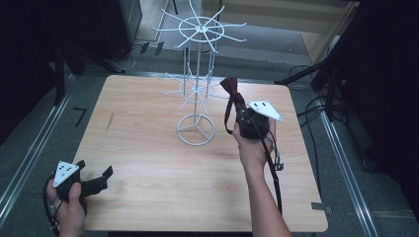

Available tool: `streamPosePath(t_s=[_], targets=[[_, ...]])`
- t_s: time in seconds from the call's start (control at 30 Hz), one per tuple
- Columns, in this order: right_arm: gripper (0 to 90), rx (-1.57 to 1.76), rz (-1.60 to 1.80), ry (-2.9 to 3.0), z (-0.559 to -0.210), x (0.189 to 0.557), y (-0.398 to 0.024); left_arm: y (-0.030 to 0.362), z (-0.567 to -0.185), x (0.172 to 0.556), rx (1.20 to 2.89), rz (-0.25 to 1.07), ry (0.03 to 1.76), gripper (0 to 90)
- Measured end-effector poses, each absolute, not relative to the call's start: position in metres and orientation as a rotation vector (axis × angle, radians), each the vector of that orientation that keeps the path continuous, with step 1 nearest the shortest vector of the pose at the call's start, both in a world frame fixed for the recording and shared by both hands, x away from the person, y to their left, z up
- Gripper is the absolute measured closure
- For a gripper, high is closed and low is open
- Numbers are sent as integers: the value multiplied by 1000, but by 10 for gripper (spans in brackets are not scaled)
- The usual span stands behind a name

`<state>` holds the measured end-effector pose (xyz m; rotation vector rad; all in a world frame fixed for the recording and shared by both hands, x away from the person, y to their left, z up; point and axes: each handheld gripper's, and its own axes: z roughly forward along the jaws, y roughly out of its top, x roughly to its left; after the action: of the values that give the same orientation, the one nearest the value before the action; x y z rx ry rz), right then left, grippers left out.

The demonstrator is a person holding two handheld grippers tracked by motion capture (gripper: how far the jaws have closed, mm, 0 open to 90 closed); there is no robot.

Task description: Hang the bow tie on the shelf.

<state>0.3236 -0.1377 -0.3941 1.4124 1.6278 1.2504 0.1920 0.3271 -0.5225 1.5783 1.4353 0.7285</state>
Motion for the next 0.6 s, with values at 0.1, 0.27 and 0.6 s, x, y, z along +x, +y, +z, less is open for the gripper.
streamPosePath(t_s=[0.1,0.27,0.6], targets=[[868,1405,1245,1638,-395,324,-134,327,-522,192,1579,726,1435,0],[868,1407,1232,1652,-399,325,-129,328,-522,192,1578,724,1435,0],[868,1416,1211,1679,-410,328,-122,328,-522,192,1579,723,1434,0]])
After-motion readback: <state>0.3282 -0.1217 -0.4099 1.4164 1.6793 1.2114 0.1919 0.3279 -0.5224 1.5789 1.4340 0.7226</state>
